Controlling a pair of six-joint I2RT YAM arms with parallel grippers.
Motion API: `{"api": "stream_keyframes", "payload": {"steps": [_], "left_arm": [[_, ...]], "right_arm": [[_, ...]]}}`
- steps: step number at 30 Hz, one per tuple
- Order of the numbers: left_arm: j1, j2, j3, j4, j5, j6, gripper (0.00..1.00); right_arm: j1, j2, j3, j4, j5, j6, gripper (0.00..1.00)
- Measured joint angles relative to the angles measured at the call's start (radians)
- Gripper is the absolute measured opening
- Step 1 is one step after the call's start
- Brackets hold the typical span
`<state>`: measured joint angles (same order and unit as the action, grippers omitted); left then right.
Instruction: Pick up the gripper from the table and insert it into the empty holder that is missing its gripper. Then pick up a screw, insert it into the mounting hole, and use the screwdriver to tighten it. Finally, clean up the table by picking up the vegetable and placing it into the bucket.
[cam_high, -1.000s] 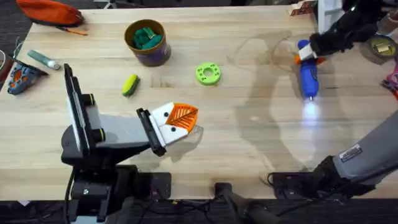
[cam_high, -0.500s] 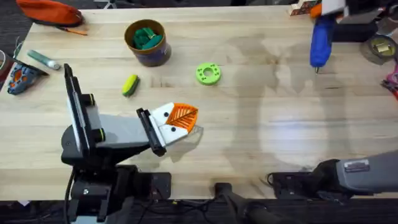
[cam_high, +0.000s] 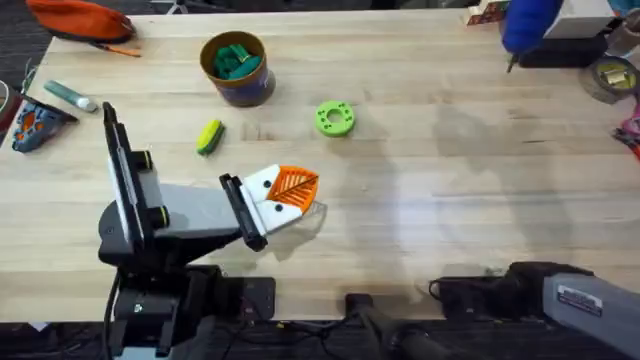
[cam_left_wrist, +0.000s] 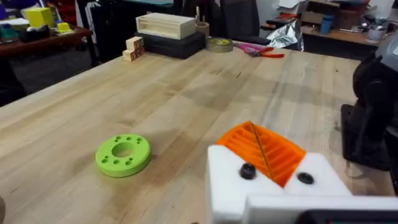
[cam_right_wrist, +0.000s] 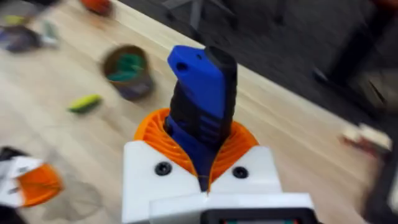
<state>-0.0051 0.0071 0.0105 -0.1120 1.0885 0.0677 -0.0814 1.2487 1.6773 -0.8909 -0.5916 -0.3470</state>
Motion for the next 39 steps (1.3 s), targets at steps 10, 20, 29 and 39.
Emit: {"api": "stream_keyframes", "payload": {"steps": [10,20,29,39], "left_arm": [[0.0,0.0,0.0,0.0,0.0,0.0,0.015],[0.0,0.0,0.0,0.0,0.0,0.0,0.015],[0.0,0.0,0.0,0.0,0.0,0.0,0.015],[0.0,0.0,0.0,0.0,0.0,0.0,0.015]], "right_arm": [[0.0,-0.057,0.003,-0.009,-0.422,-0.017,0.011],[0.0,-0.058,-0.05,-0.074,-0.68,-0.2,0.009],[0.044,0.006,-0.125,-0.069,-0.818,-0.425,0.009],[0.183,0.222,-0.133,0.143,-0.88,-0.533,0.009]]}}
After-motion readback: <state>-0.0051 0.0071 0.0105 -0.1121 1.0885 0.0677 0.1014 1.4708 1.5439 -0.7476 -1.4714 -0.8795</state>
